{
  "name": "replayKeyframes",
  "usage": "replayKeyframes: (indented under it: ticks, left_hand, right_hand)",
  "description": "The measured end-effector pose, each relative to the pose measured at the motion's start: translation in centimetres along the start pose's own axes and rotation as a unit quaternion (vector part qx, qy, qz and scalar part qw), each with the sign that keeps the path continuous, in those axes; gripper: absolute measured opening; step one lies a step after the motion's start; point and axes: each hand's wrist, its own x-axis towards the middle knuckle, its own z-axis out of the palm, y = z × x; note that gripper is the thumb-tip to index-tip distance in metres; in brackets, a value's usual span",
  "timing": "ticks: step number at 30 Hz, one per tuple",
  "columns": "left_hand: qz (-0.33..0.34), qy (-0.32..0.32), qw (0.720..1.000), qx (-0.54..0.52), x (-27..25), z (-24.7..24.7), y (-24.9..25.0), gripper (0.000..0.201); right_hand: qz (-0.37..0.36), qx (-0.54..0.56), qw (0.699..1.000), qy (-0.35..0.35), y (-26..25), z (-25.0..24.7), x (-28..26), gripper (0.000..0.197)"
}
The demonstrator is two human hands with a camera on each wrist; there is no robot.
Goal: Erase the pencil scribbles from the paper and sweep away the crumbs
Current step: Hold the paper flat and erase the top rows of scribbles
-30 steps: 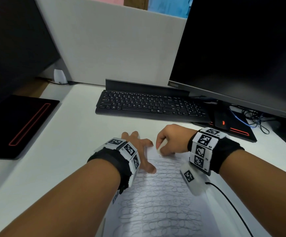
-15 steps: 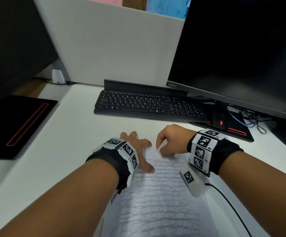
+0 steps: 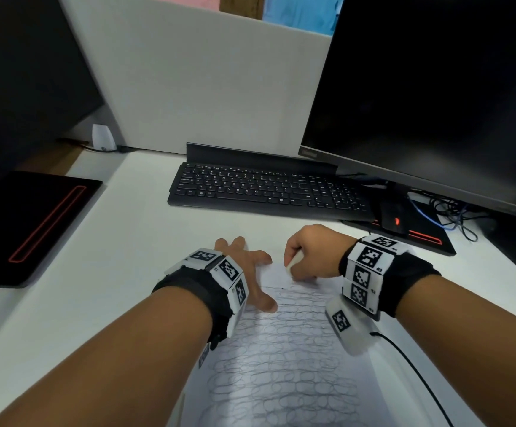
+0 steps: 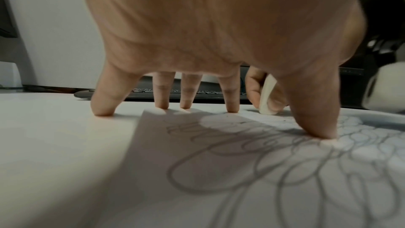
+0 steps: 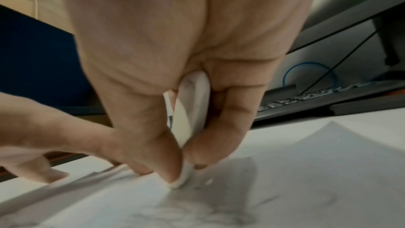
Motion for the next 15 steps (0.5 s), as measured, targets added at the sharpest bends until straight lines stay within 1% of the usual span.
replayKeyframes:
  ticks: [2,6,9,11,15]
  left_hand:
    - [-0.001,-0.001,1.000,0.000,-0.1,0.0,0.0,0.085]
    - [-0.007,-0.012,1.000,0.009,0.0,-0.3,0.4,0.085]
    - [0.003,-0.013,1.000,0.010,0.2,-0.6,1.3,0.086]
    - [0.008,-0.016,1.000,-0.001,0.4,-0.6,2.0,0.084]
    - [-0.004,-0.014,1.000,0.003,1.1,0.0,2.3,0.086]
  right_hand:
    - [0.003,-0.002,1.000,0.026,0.4,-0.1,0.2,0.010]
    - [0.003,-0.015,1.000,0.007,0.1,-0.2,0.4,0.010]
    - [0.009,-0.016,1.000,0.002,-0.1,-0.3,0.6,0.011]
    - [0.012,-0.012,1.000,0.009,-0.1,-0.2,0.5,0.010]
    - [0.018,-0.015,0.999,0.026,0.0,0.1,0.4,0.011]
